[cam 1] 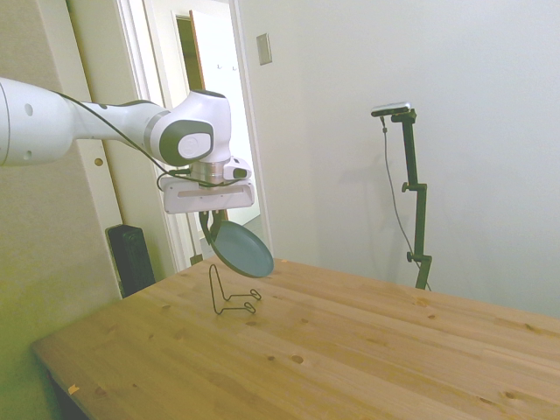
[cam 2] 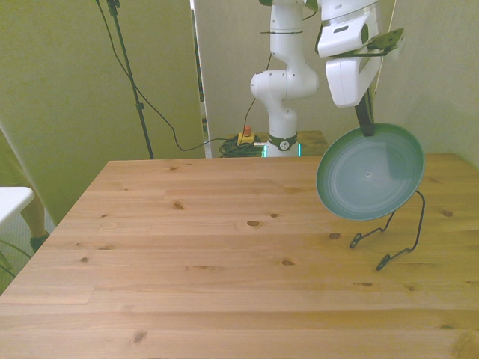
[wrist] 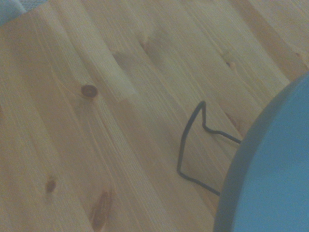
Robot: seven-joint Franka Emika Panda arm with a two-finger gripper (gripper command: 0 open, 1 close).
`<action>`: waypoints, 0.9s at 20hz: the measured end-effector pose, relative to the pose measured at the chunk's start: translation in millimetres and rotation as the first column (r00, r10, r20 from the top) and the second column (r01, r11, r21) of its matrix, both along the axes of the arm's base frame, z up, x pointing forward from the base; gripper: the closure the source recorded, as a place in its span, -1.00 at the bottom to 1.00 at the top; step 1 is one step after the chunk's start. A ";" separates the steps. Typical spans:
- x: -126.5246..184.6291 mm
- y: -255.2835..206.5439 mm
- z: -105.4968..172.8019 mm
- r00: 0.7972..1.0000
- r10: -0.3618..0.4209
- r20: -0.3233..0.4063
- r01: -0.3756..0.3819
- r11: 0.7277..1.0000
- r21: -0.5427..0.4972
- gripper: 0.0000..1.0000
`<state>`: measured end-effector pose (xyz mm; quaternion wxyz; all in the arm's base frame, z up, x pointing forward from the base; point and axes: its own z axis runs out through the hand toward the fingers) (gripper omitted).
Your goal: Load the plate
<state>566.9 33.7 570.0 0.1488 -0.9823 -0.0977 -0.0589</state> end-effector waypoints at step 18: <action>16.1 8.9 -45.2 0.995 -0.030 -0.096 0.058 0.949 0.309 1.00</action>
